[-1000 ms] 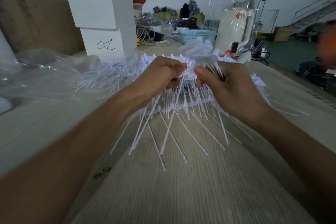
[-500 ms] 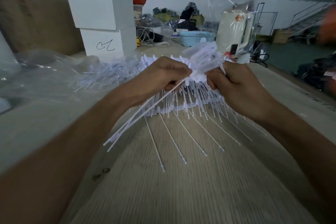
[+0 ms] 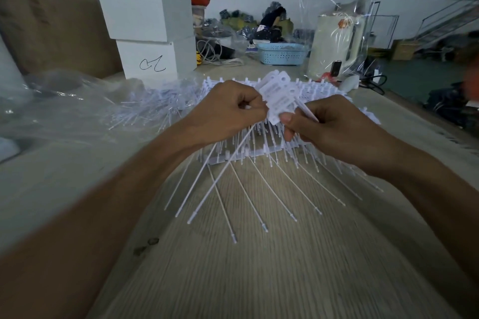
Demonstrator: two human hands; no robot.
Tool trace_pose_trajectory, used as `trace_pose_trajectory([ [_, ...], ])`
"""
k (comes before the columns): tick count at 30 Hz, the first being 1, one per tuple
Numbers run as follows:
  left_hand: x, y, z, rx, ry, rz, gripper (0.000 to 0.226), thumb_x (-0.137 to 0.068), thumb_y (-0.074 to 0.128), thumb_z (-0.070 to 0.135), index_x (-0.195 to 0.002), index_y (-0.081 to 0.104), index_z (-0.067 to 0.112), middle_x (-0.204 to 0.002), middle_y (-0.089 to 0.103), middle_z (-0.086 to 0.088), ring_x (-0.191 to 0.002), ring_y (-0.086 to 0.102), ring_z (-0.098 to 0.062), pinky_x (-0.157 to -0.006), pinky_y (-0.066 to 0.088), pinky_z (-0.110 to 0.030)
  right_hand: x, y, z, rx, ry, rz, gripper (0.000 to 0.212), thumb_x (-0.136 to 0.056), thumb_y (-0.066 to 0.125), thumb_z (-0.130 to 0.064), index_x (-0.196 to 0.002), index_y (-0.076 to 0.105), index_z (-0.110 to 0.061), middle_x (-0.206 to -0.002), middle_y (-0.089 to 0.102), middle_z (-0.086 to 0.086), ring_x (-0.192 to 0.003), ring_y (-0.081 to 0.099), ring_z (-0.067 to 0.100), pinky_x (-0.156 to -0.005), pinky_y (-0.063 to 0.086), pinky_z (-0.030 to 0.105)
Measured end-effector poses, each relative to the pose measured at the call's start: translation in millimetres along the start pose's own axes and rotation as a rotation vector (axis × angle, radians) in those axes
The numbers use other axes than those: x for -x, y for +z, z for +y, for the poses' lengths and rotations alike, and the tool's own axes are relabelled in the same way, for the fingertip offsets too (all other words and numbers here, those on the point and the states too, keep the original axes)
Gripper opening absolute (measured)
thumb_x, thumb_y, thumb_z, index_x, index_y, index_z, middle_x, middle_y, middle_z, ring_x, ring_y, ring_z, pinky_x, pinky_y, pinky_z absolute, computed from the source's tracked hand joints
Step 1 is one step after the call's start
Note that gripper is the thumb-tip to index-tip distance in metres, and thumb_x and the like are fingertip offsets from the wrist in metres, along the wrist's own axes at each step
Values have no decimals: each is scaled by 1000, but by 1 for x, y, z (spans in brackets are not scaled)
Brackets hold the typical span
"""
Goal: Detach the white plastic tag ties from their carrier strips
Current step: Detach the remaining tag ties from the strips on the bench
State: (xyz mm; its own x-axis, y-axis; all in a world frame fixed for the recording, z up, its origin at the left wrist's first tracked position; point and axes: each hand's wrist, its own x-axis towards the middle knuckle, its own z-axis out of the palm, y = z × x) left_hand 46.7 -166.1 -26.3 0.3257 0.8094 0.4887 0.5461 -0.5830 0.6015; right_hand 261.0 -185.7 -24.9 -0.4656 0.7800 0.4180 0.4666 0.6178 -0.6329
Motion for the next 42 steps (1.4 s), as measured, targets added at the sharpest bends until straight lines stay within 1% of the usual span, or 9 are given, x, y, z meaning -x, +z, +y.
trace_pose_trajectory([
  [2, 0, 1, 1, -8, -11, 8, 49, -90, 67, 4, -52, 46, 28, -44, 40, 16, -45, 36, 1, -53, 28, -16, 0, -5, -2, 98, 3, -24, 40, -100, 56, -37, -71, 75, -16, -45, 43, -2, -42, 37, 8, -51, 40, 29],
  [7, 2, 2, 3, -42, 8, 54, 30, -89, 73, 17, -60, 66, 10, -53, 56, 0, -53, 44, -5, -56, 36, -27, 1, -14, -6, 318, -71, 24, 40, -102, 48, -32, -68, 62, -17, -52, 49, -7, -47, 46, 4, -53, 35, 13],
  [9, 3, 1, 2, -49, 16, 104, 43, -90, 73, 23, -58, 54, 3, -50, 44, -2, -50, 37, -4, -56, 34, -24, 1, -19, -4, 314, -56, 95, 38, -103, 45, -32, -72, 59, -14, -58, 51, -4, -49, 44, 4, -50, 34, 12],
  [15, 1, 3, 3, 46, -11, 60, 40, -105, 49, 25, -67, 50, 13, -60, 49, 11, -58, 50, -7, -74, 50, -42, 0, -8, 2, -293, 184, 209, 36, -105, 45, -36, -91, 67, -11, -51, 35, -9, -45, 28, 8, -44, 24, 21],
  [20, 4, 4, 5, 110, 21, -23, 24, -102, 52, 16, -88, 67, 4, -73, 68, -4, -73, 61, -44, -75, 51, -58, -2, 20, -4, -545, 370, 191, 39, -99, 58, -43, -89, 71, -7, -49, 34, -7, -43, 29, 10, -40, 26, 20],
  [28, 2, 1, 3, 50, -8, 63, 20, -99, 61, 23, -89, 67, 7, -73, 73, 2, -74, 71, -25, -74, 55, -40, -3, 33, -3, -656, 308, 239, 34, -102, 57, -26, -72, 62, -10, -45, 32, -11, -38, 27, 6, -38, 25, 18],
  [33, 1, 10, 5, 28, -98, 49, 45, -106, 47, 29, -70, 61, 5, -64, 67, -8, -63, 62, -34, -71, 52, -44, -3, 33, 0, -482, 249, 317, 37, -100, 60, -31, -67, 66, -16, -44, 33, -9, -40, 25, 11, -46, 22, 24],
  [37, -1, 15, 1, 130, -188, 101, 48, -103, 48, 32, -72, 56, -4, -52, 51, 2, -50, 50, -17, -60, 36, -32, -2, 34, -2, -282, 124, 342, 32, -99, 62, -27, -72, 72, -12, -41, 37, -13, -38, 32, 4, -47, 29, 17],
  [42, -2, 10, 2, 311, -228, 110, 39, -89, 61, 27, -88, 65, -12, -80, 53, -40, -70, 48, -24, -74, 37, -35, 0, 22, -4, 44, -91, 302, 31, -100, 60, -22, -71, 65, -12, -50, 43, -7, -47, 42, 5, -52, 28, 15],
])
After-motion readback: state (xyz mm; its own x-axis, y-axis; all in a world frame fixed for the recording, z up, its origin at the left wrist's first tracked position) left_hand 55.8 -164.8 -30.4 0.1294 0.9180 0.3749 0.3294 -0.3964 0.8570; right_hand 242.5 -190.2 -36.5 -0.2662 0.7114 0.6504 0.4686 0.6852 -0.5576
